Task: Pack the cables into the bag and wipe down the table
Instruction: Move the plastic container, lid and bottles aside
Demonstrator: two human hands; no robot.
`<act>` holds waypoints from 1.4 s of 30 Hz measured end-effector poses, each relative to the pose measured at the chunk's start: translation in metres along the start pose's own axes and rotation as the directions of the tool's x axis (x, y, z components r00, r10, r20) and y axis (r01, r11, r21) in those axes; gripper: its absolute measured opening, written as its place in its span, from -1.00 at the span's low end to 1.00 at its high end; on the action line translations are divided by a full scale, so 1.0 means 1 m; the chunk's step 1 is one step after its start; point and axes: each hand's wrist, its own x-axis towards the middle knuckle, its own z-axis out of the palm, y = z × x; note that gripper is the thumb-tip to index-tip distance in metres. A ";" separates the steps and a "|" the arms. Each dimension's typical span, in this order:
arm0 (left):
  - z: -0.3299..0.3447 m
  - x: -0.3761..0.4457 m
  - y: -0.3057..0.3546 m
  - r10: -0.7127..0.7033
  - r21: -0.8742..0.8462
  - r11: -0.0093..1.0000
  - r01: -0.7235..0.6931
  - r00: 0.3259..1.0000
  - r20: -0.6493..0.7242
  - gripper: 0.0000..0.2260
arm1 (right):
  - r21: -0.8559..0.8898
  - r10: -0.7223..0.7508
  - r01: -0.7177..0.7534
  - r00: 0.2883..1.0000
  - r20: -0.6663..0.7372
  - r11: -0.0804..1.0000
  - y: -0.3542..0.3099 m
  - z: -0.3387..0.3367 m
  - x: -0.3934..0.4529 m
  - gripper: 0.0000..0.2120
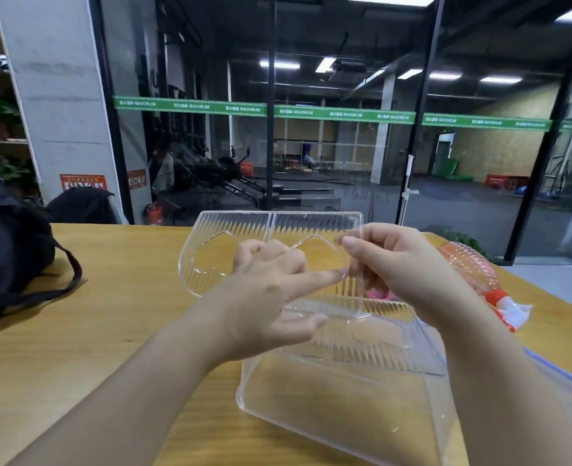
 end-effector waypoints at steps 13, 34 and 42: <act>0.026 -0.011 -0.044 -0.248 -0.132 0.964 0.230 0.958 -0.146 -0.59 | 0.281 0.384 -0.332 0.910 -0.154 0.900 0.009 -0.013 0.001 -0.81; 0.031 -0.007 -0.041 -0.679 -0.623 0.224 0.749 0.579 0.452 -0.70 | -0.206 0.545 -0.557 0.830 -0.116 0.805 0.032 -0.038 -0.008 -0.77; 0.032 -0.008 -0.046 -0.688 -0.656 0.191 0.730 0.576 0.441 -0.89 | -0.382 0.551 -0.552 0.826 -0.123 0.742 0.038 -0.037 -0.007 -0.68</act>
